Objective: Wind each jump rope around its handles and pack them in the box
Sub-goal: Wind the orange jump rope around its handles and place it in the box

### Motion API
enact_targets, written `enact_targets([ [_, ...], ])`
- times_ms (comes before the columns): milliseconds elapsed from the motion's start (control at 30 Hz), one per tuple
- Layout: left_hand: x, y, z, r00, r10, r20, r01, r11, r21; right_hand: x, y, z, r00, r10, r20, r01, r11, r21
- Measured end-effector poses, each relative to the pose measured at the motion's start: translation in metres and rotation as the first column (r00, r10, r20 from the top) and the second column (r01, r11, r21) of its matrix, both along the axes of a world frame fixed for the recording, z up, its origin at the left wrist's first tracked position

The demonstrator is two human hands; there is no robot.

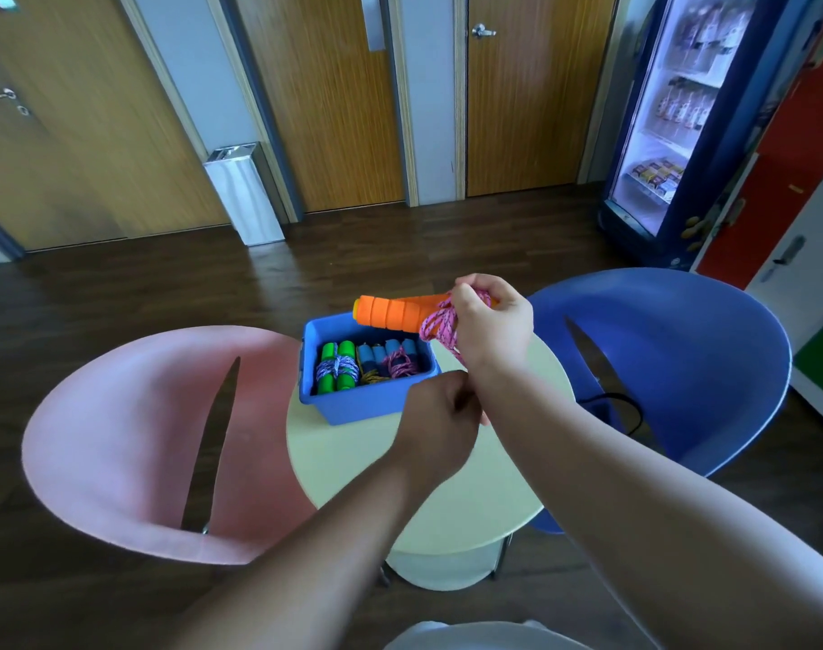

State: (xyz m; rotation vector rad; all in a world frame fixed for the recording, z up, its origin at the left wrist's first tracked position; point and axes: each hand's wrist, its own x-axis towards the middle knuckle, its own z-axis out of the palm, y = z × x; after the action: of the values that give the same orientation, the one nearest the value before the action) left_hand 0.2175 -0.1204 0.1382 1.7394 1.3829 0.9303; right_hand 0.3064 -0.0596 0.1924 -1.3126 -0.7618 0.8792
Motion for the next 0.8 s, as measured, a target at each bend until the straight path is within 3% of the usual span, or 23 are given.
enact_targets([
  [267,-0.028,0.01,0.006,0.987,-0.155,-0.052,0.143,0.972,-0.185,0.016,0.0,-0.012,0.996,0.092,0.021,-0.092,0.996,0.001],
  [300,-0.038,0.012,0.006,0.993,-0.112,-0.037,0.102,0.975,-0.195,0.02,0.001,-0.013,0.994,0.112,0.017,-0.112,0.994,0.007],
  [367,-0.057,0.021,0.01,0.983,0.137,0.12,-0.108,0.969,-0.222,0.028,0.001,-0.013,0.988,0.153,0.015,-0.153,0.988,0.019],
  [433,-0.073,0.03,0.025,0.855,0.415,0.311,-0.324,0.896,-0.304,0.035,0.001,-0.013,0.976,0.215,0.04,-0.216,0.976,0.036],
  [500,-0.078,0.036,0.046,0.725,0.502,0.472,-0.303,0.847,-0.437,0.037,0.0,-0.015,0.95,0.297,0.095,-0.304,0.951,0.06],
  [567,-0.072,0.039,0.065,0.719,0.47,0.512,-0.184,0.839,-0.511,0.032,-0.002,-0.019,0.914,0.357,0.194,-0.381,0.919,0.105],
  [633,-0.063,0.041,0.07,0.8,0.407,0.441,-0.16,0.853,-0.496,0.026,-0.005,-0.022,0.871,0.404,0.28,-0.452,0.882,0.132],
  [700,-0.059,0.045,0.066,0.844,0.397,0.359,-0.241,0.881,-0.408,0.025,-0.009,-0.02,0.847,0.473,0.242,-0.51,0.852,0.119],
  [800,-0.062,0.048,0.058,0.794,0.452,0.407,-0.347,0.886,-0.306,0.029,-0.011,-0.018,0.822,0.537,0.19,-0.544,0.839,-0.015],
])
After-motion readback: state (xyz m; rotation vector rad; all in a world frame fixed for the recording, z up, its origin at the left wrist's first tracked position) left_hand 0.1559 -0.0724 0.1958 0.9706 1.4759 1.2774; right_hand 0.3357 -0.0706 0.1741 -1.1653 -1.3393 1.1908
